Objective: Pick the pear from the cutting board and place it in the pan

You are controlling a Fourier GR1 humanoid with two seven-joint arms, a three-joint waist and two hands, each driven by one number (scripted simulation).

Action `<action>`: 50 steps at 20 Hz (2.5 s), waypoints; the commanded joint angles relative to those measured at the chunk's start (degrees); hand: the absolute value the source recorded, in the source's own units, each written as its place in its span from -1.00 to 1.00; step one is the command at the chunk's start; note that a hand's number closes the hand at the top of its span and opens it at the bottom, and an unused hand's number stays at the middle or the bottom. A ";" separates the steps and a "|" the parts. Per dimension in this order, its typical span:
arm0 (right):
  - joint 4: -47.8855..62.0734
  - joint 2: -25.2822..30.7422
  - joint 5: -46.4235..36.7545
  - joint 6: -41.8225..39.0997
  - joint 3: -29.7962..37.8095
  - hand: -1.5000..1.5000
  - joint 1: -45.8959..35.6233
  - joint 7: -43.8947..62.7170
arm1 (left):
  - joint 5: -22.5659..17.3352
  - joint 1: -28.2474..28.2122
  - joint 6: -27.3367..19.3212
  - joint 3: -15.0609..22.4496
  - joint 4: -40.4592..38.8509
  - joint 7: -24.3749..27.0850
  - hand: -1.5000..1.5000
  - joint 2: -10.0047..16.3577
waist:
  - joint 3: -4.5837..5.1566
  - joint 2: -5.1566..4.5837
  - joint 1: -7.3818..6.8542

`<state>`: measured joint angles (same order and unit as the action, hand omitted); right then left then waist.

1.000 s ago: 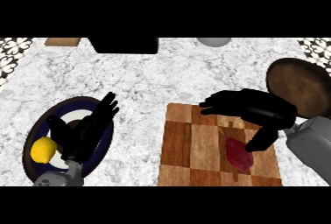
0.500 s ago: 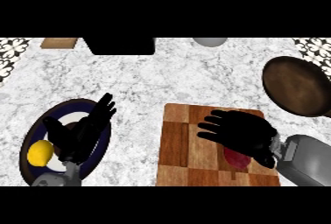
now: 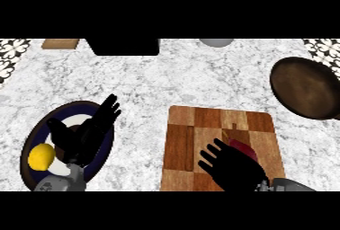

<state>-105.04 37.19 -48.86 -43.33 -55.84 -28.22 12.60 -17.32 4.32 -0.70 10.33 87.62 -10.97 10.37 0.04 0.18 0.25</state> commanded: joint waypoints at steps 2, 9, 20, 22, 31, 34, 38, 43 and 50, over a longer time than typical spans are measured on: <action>2.72 -4.05 -6.50 -0.48 1.94 -1.00 2.40 -0.03 | 1.61 0.84 -0.15 0.13 0.30 -1.68 0.00 -1.36 | -0.04 -0.16 -0.38; 0.72 2.62 -17.08 7.04 0.73 -1.00 5.97 -1.85 | 1.96 0.13 0.85 -0.62 1.00 -0.48 0.00 -1.88 | -0.05 -0.08 -0.29; 9.71 -4.03 -25.58 9.91 6.63 -1.00 8.40 -10.76 | 2.12 -0.75 0.75 -2.94 5.16 -5.95 0.00 -2.72 | -0.05 -0.12 -0.42; 17.50 -4.70 -26.59 14.08 8.37 -1.00 6.35 -14.91 | 2.38 -0.77 2.39 -2.87 4.60 -4.30 0.00 -2.51 | -0.05 -0.20 -0.60; 25.53 -7.56 -33.34 28.04 8.92 1.00 4.54 -23.30 | 5.01 -1.27 2.58 -1.83 0.87 -0.56 0.00 -5.16 | -0.06 -0.27 -0.75; 23.32 -7.71 -35.64 27.91 11.26 1.00 5.38 -25.47 | 5.63 -1.81 2.47 -2.26 2.49 -1.83 0.00 -4.90 | -0.05 -0.16 -0.49; 24.96 -18.10 -22.59 21.64 27.46 1.00 13.75 -4.78 | 4.31 -2.48 2.43 -4.53 1.26 -1.02 0.00 -3.47 | -0.18 -0.26 2.40; 26.18 -31.03 -18.84 24.88 38.81 1.00 16.49 13.44 | 4.11 -3.07 2.60 -3.84 2.77 -0.59 0.00 -4.20 | -0.10 -0.14 1.21; 13.52 -34.37 -28.75 40.14 39.38 1.00 13.15 24.50 | 3.89 -3.80 3.87 -3.61 3.61 -1.63 0.00 -3.20 | -0.02 0.19 0.01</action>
<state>-86.61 6.07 -74.42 -8.41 -17.49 -13.15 31.03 -12.75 1.62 1.92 7.12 90.36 -12.44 6.12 0.09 0.37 1.11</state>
